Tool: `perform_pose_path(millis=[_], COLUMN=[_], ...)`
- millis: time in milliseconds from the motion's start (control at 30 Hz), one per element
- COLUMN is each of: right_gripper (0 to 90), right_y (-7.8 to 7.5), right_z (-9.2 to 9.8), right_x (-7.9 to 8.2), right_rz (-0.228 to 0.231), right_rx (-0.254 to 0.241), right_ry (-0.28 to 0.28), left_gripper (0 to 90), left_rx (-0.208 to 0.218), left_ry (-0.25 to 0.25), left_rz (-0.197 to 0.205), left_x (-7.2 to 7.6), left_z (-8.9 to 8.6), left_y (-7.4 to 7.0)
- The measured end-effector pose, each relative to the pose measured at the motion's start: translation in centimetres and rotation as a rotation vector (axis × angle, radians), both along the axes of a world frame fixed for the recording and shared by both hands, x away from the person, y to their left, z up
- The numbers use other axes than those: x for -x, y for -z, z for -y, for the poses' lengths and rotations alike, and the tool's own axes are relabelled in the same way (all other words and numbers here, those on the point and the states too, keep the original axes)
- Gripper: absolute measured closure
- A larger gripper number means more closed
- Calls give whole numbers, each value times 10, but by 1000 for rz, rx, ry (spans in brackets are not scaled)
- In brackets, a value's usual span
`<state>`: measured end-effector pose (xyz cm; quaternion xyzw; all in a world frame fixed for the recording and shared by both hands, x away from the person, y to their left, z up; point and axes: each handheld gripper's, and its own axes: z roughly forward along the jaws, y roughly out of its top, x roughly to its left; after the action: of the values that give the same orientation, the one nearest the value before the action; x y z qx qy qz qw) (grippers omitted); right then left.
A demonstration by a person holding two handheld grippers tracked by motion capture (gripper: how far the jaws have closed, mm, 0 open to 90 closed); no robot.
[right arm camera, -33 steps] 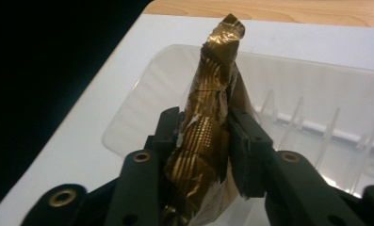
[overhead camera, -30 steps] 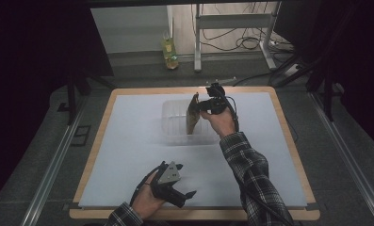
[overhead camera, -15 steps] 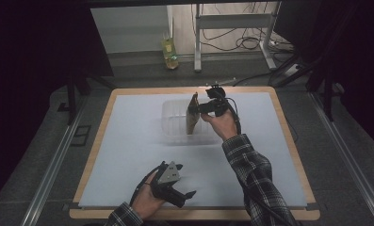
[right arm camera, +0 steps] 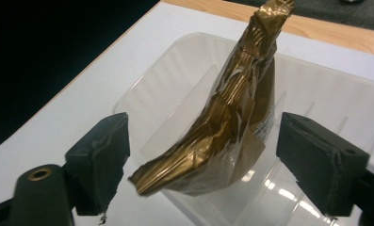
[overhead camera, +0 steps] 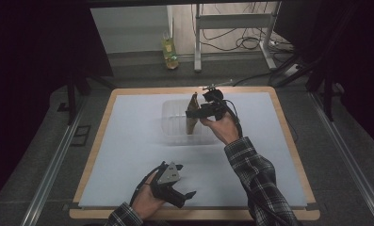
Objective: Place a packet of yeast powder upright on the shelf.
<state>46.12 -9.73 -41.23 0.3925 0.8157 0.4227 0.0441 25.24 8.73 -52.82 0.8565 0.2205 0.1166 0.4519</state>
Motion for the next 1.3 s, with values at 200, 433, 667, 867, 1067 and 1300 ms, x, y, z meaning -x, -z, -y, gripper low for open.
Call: perform_pose_path(millis=[200, 433, 667, 867, 1067, 1300], right_gripper=[142, 112, 96, 90, 63, 51], right_y=[-2, -2, -1, -2, -3, -2], right_z=[0, -2, -1, 4, 8, 11], right_x=[8, 21, 29, 36, 46, 58], right_rz=[44, 82, 88, 101, 124, 142], right_rx=[12, 44, 40, 41, 43, 61], right_ry=[-30, -68, -90, -103, -122, -145], left_gripper=[15, 15, 15, 15, 15, 15], left_rx=[3, 0, 0, 0, -5, -11], left_ry=[-3, -3, -3, 1, 1, -1], left_rz=[-2, -1, -1, 0, 3, 12], left_x=[0, 0, 1, 1, 1, 1], left_z=[0, -1, -1, -1, -1, -1], left_y=[1, 1, 1, 2, 2, 2])
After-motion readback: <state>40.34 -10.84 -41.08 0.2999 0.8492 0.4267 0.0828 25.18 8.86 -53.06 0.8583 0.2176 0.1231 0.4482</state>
